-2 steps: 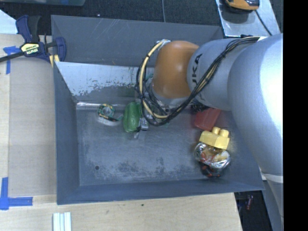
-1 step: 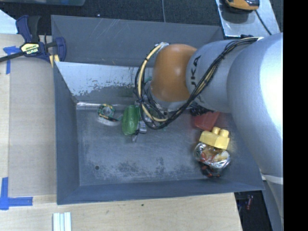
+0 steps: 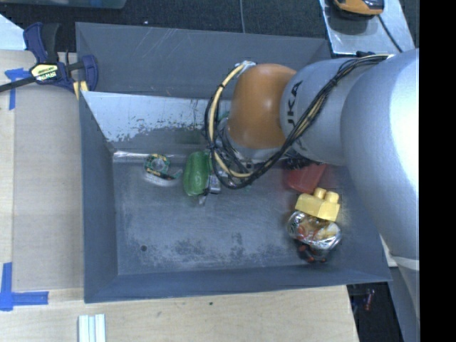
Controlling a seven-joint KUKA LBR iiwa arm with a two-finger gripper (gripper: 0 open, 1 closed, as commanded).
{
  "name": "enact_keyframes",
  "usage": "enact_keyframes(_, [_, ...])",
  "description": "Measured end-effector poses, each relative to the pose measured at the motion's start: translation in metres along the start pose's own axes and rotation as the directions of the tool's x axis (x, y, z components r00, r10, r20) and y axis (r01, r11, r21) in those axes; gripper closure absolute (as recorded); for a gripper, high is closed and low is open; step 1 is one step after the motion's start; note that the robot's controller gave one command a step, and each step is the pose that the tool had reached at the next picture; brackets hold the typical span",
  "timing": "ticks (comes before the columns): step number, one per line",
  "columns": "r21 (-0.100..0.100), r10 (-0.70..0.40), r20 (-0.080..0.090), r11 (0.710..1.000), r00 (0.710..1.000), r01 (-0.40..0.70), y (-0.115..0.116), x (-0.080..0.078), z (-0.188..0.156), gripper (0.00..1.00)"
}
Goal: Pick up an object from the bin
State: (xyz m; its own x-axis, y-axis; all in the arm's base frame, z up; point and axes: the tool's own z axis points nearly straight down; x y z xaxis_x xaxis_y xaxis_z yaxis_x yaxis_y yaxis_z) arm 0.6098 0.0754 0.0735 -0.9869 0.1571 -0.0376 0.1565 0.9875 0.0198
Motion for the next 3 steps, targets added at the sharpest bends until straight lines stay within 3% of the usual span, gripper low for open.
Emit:
enact_keyframes(1, [0.000,0.000,0.000,1.000,1.000,0.000,0.000,0.000,0.000,1.00])
enact_keyframes(2, [-0.002,-0.012,0.002,1.000,1.000,0.012,0.001,-0.015,0.001,1.00])
enact_keyframes(3, [-0.004,-0.014,-0.003,1.000,1.000,0.013,0.001,-0.016,0.001,1.00])
